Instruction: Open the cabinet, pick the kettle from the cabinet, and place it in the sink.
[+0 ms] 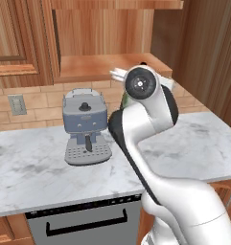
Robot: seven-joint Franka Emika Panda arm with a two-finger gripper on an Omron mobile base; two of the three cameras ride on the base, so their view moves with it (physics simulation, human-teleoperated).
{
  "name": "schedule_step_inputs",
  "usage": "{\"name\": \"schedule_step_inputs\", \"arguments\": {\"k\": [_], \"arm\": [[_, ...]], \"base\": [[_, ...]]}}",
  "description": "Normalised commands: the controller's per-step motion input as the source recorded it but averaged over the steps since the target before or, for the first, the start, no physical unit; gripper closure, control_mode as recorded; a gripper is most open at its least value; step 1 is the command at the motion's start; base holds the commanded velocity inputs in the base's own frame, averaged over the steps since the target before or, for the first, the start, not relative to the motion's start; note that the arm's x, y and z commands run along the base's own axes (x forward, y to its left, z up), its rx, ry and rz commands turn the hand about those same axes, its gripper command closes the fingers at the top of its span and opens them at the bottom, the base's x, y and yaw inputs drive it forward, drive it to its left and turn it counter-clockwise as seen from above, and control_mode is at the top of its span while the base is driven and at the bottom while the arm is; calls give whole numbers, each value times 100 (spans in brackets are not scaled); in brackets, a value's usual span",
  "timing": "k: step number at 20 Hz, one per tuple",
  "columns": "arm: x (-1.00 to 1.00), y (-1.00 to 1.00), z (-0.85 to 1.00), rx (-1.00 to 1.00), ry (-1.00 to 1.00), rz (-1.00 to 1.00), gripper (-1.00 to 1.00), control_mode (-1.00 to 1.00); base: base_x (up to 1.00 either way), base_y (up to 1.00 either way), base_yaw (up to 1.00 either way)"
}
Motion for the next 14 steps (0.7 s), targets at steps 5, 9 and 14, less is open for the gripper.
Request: {"name": "schedule_step_inputs", "arguments": {"k": [5,9,14], "arm": [[-34,2,-40,-1,0,-17,100,-100],[-10,-7,-39,-3,0,-12,100,-100],[-5,-9,-34,-1,0,-4,100,-100]], "base": [[0,0,0],[0,0,0],[0,0,0]]}}
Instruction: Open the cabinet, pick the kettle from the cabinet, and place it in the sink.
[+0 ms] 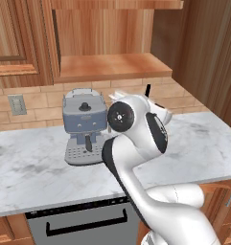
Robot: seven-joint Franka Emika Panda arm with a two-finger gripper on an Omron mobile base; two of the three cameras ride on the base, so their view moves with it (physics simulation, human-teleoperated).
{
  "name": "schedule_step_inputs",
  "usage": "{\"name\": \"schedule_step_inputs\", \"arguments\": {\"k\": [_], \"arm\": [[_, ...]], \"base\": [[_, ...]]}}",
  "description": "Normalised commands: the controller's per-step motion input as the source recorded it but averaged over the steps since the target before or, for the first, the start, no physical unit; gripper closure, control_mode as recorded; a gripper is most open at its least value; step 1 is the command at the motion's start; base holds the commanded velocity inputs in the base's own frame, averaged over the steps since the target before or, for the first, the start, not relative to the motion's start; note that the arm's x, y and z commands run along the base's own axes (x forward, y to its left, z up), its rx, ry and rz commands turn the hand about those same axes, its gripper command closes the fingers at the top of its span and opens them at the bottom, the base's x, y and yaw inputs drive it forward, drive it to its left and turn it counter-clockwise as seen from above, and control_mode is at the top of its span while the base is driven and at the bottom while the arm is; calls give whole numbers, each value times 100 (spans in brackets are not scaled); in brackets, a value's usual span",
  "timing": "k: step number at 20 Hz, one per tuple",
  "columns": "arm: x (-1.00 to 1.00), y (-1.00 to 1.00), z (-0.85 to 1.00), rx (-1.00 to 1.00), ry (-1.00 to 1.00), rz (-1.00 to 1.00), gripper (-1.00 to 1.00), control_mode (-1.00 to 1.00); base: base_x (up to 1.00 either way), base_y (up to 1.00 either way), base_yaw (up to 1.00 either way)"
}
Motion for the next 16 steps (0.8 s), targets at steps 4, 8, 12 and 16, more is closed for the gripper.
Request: {"name": "schedule_step_inputs", "arguments": {"k": [4,8,12,16], "arm": [[0,-13,-22,0,0,0,100,-100],[0,-10,-28,0,0,0,100,-100],[1,-9,-27,0,0,0,100,-100],[1,-7,-25,0,0,-1,100,-100]], "base": [[0,0,0],[0,0,0],[0,0,0],[0,0,0]]}}
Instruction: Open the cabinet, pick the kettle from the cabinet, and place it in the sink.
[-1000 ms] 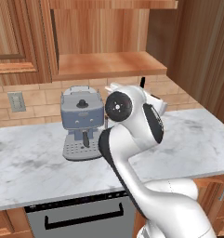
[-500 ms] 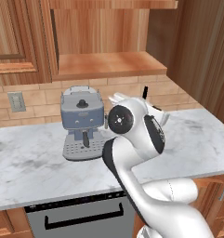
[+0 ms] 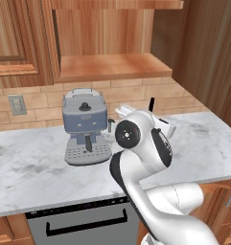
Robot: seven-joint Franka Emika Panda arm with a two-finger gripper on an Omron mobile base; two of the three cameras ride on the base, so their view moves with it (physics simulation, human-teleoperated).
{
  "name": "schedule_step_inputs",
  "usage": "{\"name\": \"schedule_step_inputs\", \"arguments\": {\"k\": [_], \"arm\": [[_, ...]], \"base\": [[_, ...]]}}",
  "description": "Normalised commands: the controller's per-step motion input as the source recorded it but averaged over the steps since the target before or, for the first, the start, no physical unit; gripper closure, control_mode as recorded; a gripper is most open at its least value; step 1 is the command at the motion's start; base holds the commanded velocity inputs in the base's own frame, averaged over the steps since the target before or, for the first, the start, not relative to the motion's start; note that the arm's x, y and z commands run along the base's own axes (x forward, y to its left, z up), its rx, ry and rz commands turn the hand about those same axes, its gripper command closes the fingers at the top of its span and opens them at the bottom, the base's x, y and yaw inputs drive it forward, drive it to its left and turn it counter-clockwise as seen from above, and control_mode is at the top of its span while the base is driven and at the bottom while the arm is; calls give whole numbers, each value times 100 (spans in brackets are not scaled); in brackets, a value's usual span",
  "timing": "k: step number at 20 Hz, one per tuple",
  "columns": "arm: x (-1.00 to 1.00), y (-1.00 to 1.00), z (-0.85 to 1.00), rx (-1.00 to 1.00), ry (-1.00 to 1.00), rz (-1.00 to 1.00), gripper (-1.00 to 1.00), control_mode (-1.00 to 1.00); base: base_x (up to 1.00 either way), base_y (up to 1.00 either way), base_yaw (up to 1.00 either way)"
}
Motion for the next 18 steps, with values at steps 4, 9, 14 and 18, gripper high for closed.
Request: {"name": "schedule_step_inputs", "arguments": {"k": [4,9,14,18], "arm": [[3,-4,-22,0,0,-1,100,-100],[2,-1,-10,0,1,-1,100,-100],[0,0,0,0,0,0,100,-100],[0,0,0,0,0,0,100,-100]], "base": [[0,0,0],[0,0,0],[0,0,0],[0,0,0]]}}
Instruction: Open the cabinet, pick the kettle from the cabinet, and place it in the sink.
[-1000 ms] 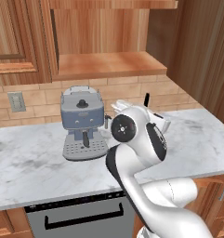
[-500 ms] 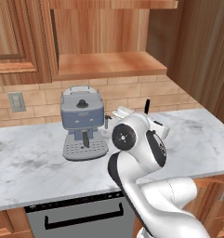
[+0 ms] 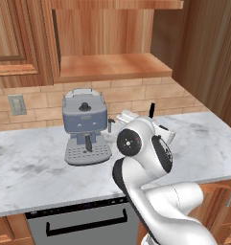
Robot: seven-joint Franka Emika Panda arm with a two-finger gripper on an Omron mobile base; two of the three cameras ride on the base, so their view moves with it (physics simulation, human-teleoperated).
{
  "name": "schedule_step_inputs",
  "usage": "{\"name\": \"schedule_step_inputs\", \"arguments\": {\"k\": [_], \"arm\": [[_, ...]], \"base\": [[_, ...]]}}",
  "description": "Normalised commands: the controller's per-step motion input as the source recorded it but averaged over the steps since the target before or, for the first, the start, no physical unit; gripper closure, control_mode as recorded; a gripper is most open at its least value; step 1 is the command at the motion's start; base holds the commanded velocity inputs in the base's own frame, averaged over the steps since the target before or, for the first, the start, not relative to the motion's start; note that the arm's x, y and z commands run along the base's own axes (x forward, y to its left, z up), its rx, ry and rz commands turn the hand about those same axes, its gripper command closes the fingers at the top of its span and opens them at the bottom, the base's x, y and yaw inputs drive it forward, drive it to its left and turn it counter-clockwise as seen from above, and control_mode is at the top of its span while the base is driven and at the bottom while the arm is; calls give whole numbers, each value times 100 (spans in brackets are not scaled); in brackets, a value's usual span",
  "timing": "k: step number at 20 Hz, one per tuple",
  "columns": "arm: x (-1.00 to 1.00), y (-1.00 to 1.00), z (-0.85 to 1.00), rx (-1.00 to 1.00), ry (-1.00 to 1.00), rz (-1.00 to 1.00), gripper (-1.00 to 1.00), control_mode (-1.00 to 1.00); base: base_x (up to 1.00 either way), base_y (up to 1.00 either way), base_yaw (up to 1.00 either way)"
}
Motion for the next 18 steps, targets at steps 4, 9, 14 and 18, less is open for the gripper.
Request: {"name": "schedule_step_inputs", "arguments": {"k": [4,9,14,18], "arm": [[0,0,0,0,0,0,100,-100],[0,0,0,0,0,0,100,-100],[0,0,0,0,0,0,100,-100],[0,0,0,0,0,0,100,100]], "base": [[0,0,0],[0,0,0],[0,0,0],[0,0,0]]}}
